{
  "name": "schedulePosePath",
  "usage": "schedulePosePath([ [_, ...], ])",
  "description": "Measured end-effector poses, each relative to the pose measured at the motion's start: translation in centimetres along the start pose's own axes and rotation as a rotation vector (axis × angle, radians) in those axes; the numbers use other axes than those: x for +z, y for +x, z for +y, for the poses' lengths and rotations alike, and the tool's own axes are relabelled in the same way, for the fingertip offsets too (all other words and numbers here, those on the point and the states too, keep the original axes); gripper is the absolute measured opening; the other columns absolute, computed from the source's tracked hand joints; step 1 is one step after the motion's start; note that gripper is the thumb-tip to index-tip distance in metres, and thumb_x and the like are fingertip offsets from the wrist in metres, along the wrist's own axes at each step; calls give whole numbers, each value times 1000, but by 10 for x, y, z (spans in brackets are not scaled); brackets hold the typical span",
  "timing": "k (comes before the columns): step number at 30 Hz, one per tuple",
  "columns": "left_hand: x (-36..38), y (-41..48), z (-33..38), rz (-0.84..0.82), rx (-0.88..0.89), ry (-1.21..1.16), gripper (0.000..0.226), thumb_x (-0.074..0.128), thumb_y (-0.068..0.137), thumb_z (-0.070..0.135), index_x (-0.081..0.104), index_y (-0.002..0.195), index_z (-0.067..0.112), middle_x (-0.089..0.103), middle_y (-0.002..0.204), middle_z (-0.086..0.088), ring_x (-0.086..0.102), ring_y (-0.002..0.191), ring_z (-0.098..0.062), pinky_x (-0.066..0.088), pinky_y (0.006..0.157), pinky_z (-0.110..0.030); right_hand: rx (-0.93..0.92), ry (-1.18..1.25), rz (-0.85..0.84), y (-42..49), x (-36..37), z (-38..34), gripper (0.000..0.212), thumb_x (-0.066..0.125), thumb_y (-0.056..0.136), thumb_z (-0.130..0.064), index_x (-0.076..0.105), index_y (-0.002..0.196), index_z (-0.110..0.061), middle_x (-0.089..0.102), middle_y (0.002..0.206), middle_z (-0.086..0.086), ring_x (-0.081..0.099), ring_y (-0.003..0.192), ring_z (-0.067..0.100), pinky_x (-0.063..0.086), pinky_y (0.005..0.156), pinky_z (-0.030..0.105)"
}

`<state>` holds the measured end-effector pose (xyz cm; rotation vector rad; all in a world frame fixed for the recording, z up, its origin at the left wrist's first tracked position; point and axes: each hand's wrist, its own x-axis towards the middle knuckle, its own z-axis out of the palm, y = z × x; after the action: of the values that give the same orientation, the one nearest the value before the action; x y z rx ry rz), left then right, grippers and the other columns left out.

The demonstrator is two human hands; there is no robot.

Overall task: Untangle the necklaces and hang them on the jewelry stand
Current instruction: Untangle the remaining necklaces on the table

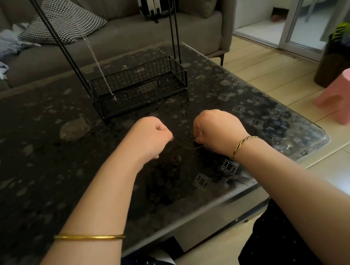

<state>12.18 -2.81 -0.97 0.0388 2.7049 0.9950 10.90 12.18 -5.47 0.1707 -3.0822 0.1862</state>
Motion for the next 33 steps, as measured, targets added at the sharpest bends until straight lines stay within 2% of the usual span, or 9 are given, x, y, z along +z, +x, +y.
schedulePosePath([
  [4,-1,0,-3,77,63,-16,13,52,96,17,62,88,15,56,79,1,50,61,-12,39,53,-23,14,119,56,-2,3,1,12,53,90,-16,62,96,-12,60,103,7,56,97,28,46,77,35],
  [8,-4,0,-3,236,166,-52,13,52,95,16,64,93,10,50,66,5,46,55,-9,35,51,-21,163,710,201,-6,-15,2,8,58,85,-7,58,84,-15,62,82,0,59,78,17,52,73,31],
  [12,-7,-3,0,344,276,-81,15,53,95,18,66,91,12,46,56,9,43,45,-2,33,47,-14,257,1542,91,-19,-36,-1,13,57,89,1,62,85,-10,62,69,2,57,63,11,51,59,21],
  [15,-8,-7,4,406,360,-116,13,55,94,18,66,88,15,49,57,10,46,47,4,35,47,-6,237,1811,54,-25,-43,-2,13,55,90,-1,66,89,-7,63,67,1,58,62,9,51,59,18],
  [19,-9,-7,8,463,432,-198,10,56,94,17,65,89,17,50,62,10,48,53,6,37,53,-5,165,1872,48,-29,-50,-6,18,53,90,1,68,89,-10,63,66,0,59,61,9,52,61,19],
  [24,-3,-1,5,372,401,-132,10,59,92,17,64,84,20,46,56,11,43,48,3,35,49,-6,194,1870,-6,-28,-44,-12,17,54,86,8,66,90,-3,64,68,4,59,63,11,53,62,20],
  [27,-3,0,3,336,391,-119,12,59,92,18,63,83,23,45,52,12,44,47,3,34,48,-6,203,1717,18,-26,-36,-15,12,60,85,5,67,89,-5,63,69,2,59,62,9,54,62,19],
  [30,-4,-1,2,338,389,-120,13,60,92,17,65,83,24,44,48,14,46,48,6,33,50,-4,220,1504,84,-25,-28,-17,9,66,85,-6,71,82,-13,64,65,-4,55,58,3,47,52,16],
  [33,-6,-2,1,345,393,-107,10,61,92,17,67,88,24,45,54,13,46,50,8,34,52,-4,199,1498,110,-25,-26,-19,13,65,86,-8,72,81,-17,67,71,-4,55,61,3,44,52,16],
])
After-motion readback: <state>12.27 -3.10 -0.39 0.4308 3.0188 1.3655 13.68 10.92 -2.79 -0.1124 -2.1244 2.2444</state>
